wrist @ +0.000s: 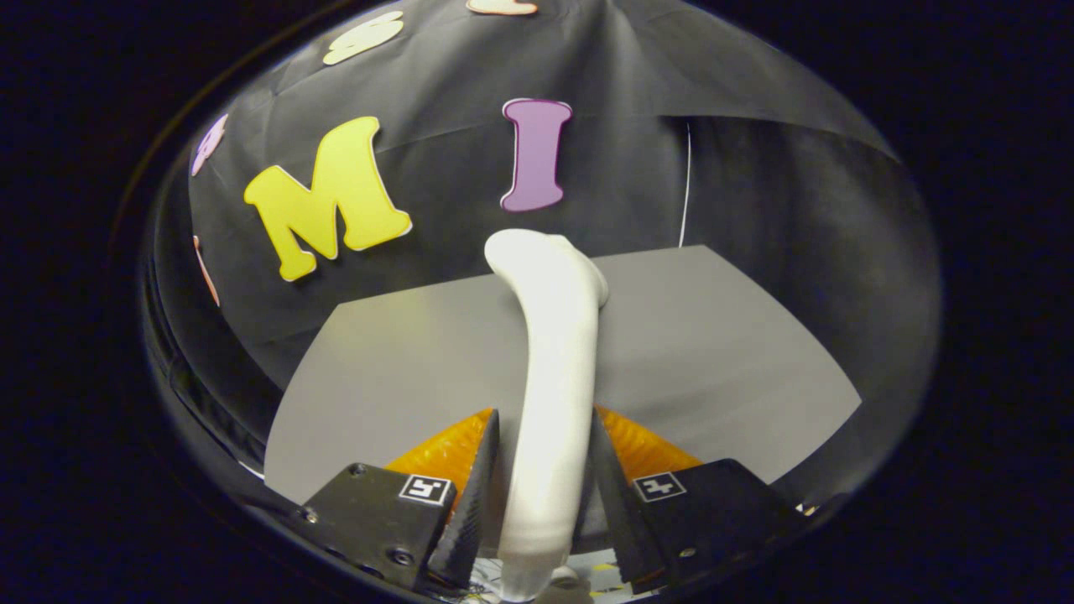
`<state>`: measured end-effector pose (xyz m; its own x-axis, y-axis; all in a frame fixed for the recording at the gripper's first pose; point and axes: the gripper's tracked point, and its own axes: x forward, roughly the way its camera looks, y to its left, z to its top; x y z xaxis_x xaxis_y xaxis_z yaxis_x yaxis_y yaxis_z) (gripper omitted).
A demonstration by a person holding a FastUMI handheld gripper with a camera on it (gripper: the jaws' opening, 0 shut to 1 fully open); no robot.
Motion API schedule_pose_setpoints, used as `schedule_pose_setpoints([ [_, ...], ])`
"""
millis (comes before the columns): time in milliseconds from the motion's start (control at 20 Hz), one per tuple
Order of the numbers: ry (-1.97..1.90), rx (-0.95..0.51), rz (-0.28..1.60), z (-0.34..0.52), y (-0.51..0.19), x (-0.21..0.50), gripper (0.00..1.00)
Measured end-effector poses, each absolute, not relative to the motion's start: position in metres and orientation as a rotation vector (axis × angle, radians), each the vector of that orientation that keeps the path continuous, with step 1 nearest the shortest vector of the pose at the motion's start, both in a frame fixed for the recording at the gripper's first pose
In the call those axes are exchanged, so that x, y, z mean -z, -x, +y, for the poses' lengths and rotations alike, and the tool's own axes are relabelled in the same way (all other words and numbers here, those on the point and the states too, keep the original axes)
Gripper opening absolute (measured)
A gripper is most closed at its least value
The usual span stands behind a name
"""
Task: Iron the clothes twice with a garment steamer, once on the left side and once on the right side.
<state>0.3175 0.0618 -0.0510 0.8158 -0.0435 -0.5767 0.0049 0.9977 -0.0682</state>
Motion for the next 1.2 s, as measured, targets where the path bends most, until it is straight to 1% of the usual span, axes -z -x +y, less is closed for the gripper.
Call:
schedule_pose_setpoints([
  [100, 0.086, 0.058, 0.602, 0.058, -0.318, 0.047, 0.55],
  [200, 0.047, 0.057, 0.582, 0.060, -0.318, 0.045, 0.45],
  [250, 0.022, 0.048, 0.579, 0.061, -0.319, 0.046, 0.41],
  [350, -0.047, 0.045, 0.560, 0.062, -0.318, 0.041, 0.37],
  [500, -0.117, 0.021, 0.484, 0.068, -0.309, 0.020, 0.35],
  [750, -0.150, -0.028, 0.311, 0.094, -0.255, -0.035, 0.35],
  [1000, -0.114, -0.102, 0.160, 0.148, -0.195, -0.083, 0.34],
  [1200, -0.087, -0.165, 0.053, 0.209, -0.147, -0.114, 0.34],
])
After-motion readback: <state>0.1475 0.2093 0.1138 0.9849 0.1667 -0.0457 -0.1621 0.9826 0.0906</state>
